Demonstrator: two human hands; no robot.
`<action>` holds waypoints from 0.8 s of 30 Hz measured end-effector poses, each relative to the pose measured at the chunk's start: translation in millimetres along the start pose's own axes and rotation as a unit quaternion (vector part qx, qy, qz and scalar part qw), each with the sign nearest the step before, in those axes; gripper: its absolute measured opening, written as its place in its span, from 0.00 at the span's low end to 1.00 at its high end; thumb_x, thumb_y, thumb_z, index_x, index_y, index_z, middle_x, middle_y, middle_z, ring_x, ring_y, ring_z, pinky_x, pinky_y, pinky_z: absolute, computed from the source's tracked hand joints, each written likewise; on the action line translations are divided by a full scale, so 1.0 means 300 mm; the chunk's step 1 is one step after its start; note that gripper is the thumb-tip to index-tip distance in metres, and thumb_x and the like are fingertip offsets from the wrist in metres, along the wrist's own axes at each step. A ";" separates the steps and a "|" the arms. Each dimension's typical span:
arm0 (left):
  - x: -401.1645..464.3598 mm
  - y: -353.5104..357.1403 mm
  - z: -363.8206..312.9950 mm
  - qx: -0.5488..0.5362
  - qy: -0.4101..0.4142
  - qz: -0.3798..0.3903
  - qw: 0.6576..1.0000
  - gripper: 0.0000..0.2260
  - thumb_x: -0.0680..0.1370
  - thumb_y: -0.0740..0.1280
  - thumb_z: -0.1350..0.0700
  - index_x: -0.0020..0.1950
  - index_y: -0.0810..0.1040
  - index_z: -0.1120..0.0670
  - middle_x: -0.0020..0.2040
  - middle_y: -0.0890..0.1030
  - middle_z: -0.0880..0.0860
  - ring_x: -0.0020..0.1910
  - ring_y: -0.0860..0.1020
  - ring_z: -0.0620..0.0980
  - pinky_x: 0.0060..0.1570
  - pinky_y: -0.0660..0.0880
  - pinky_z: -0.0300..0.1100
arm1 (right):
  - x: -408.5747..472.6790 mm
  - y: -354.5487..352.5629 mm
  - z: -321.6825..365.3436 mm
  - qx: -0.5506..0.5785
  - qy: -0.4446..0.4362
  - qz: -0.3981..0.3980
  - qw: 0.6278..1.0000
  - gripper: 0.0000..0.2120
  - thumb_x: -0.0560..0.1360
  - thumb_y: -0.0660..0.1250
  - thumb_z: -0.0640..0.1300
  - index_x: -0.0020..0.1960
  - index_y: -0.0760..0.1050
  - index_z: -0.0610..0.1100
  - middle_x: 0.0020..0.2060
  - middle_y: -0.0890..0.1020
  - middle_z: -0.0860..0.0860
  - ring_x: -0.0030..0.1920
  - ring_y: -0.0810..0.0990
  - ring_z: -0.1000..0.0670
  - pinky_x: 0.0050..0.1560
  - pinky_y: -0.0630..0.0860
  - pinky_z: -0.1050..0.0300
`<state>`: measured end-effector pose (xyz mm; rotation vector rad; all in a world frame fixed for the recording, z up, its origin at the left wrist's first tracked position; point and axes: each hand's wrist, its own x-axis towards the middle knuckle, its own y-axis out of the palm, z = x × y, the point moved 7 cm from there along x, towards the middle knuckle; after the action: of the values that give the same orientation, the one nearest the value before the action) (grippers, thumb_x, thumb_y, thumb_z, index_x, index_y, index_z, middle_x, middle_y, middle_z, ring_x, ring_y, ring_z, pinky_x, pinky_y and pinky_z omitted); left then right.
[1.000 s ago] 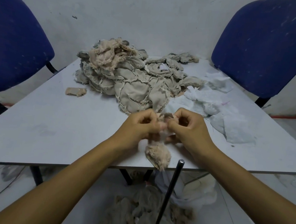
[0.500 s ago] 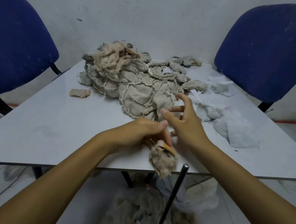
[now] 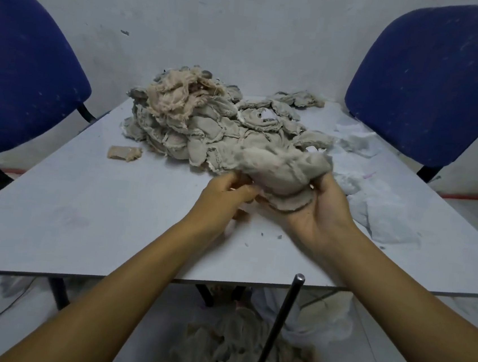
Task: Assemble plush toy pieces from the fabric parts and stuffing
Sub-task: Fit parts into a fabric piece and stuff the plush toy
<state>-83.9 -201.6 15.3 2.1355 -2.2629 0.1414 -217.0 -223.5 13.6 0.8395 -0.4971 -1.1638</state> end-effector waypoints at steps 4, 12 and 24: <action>0.003 0.047 -0.012 -0.164 -0.082 0.106 0.977 0.20 0.75 0.67 0.50 0.65 0.73 0.54 0.57 0.79 0.59 0.50 0.81 0.53 0.51 0.79 0.49 | -0.001 -0.023 0.006 -0.112 0.000 -0.080 0.991 0.28 0.83 0.57 0.61 0.70 0.70 0.39 0.62 0.79 0.38 0.59 0.81 0.38 0.46 0.81 0.43; -0.024 0.033 -0.012 0.011 -0.119 0.182 0.976 0.31 0.69 0.79 0.56 0.68 0.72 0.41 0.62 0.78 0.52 0.54 0.83 0.47 0.52 0.80 0.42 | -0.062 -0.056 0.086 -0.421 -0.193 -0.250 0.850 0.05 0.84 0.57 0.47 0.58 0.63 0.51 0.48 0.77 0.48 0.46 0.79 0.48 0.45 0.78 0.49; -0.051 -0.003 -0.161 0.460 0.269 -0.022 0.846 0.07 0.77 0.71 0.57 0.53 0.79 0.55 0.49 0.76 0.52 0.51 0.74 0.51 0.47 0.69 0.41 | -0.098 0.100 0.011 -0.834 -0.237 0.086 0.490 0.11 0.80 0.65 0.50 0.59 0.81 0.50 0.54 0.72 0.51 0.52 0.74 0.50 0.50 0.69 0.56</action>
<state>-84.0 -182.3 62.2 1.9910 -1.9426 1.8809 -211.7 -192.4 41.6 -1.2714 0.2832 -1.0723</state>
